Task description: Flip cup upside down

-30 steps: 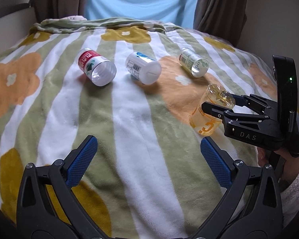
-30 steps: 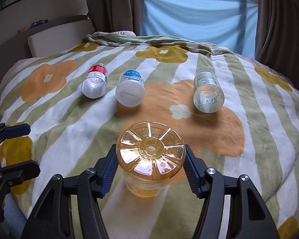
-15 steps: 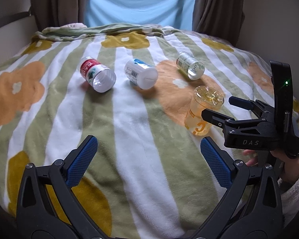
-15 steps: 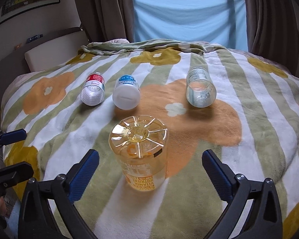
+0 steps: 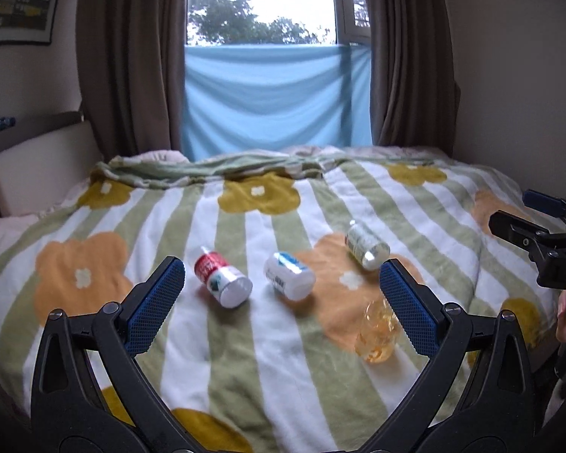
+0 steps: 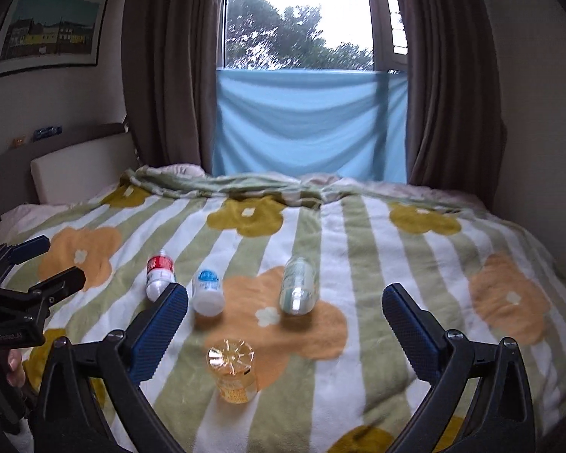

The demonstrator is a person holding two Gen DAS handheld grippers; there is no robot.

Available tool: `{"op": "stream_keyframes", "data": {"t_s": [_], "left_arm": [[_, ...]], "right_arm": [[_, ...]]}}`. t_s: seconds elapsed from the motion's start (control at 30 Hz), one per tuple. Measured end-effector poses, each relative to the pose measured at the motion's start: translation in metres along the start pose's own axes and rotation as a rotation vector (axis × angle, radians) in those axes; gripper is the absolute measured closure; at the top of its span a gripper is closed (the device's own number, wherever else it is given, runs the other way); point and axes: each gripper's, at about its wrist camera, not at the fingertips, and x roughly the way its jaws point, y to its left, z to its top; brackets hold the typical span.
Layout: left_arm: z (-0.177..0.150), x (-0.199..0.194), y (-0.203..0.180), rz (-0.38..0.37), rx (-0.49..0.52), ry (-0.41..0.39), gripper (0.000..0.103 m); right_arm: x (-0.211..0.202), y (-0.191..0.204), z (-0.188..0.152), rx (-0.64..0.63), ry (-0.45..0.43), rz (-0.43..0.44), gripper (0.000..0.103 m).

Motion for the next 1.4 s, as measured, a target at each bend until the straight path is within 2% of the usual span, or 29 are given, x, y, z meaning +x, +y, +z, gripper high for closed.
{"op": "stream_keyframes", "data": {"t_s": [0.1,0.33,0.43,0.57,1.4], "left_arm": [[0.011,-0.02,-0.001,0.004,-0.033,-0.062,0.0],[0.0,-0.057,-0.006,0.044,-0.078,-0.136,0.0],[-0.006,-0.062,-0.006,0.043,-0.1,-0.141,0.0],[-0.008,-0.065,-0.009,0.058,-0.082,-0.143,0.0],[-0.014,-0.065,-0.009,0.069,-0.077,-0.137,0.0]], "right_arm": [[-0.026,0.003,0.01,0.005,-0.075,-0.067,0.0],[-0.049,0.002,-0.006,0.074,-0.117,-0.083,0.0],[-0.053,0.011,-0.014,0.037,-0.125,-0.098,0.0],[-0.058,0.018,-0.015,0.014,-0.14,-0.102,0.0],[-0.064,0.015,-0.014,0.027,-0.145,-0.115,0.0]]}}
